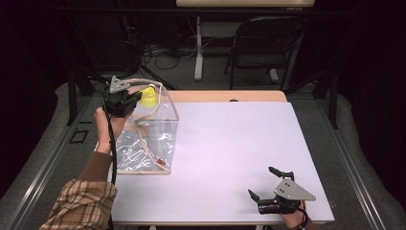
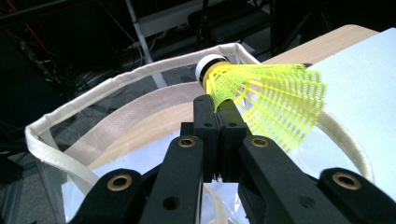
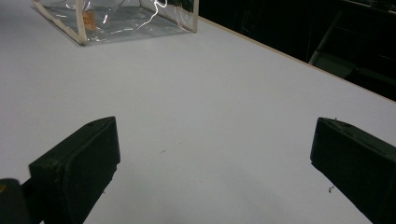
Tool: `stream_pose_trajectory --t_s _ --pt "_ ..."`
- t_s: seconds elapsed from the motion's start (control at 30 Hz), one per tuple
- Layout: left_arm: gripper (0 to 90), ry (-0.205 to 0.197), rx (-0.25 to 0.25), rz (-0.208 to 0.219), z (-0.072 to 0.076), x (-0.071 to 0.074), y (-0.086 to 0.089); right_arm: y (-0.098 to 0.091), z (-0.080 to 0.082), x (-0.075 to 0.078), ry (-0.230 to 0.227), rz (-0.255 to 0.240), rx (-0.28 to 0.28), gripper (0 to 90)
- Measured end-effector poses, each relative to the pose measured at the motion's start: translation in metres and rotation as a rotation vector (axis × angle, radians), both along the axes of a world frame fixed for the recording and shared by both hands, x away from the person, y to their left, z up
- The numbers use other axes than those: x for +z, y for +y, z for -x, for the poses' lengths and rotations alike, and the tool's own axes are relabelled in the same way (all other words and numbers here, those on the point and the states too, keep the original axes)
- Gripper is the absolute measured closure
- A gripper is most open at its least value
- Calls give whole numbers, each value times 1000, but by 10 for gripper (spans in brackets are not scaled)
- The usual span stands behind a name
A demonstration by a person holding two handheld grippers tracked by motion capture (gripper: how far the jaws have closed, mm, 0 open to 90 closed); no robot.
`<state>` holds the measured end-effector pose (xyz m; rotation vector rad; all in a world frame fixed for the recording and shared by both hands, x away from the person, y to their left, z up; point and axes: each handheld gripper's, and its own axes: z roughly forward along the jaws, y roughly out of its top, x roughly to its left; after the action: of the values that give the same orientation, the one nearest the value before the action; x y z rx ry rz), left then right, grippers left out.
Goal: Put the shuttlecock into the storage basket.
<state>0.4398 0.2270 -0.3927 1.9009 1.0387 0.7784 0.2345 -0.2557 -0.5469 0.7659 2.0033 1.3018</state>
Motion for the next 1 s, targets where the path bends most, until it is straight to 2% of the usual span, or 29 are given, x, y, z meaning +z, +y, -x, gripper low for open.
stream_pose_trajectory --t_s 0.57,1.0 --pt "890 43 -14 -21 -8 -7 -3 0 0 0 1 2 0 7" --pt "890 60 -23 -34 -11 -10 -5 1 0 0 1 1 4 7"
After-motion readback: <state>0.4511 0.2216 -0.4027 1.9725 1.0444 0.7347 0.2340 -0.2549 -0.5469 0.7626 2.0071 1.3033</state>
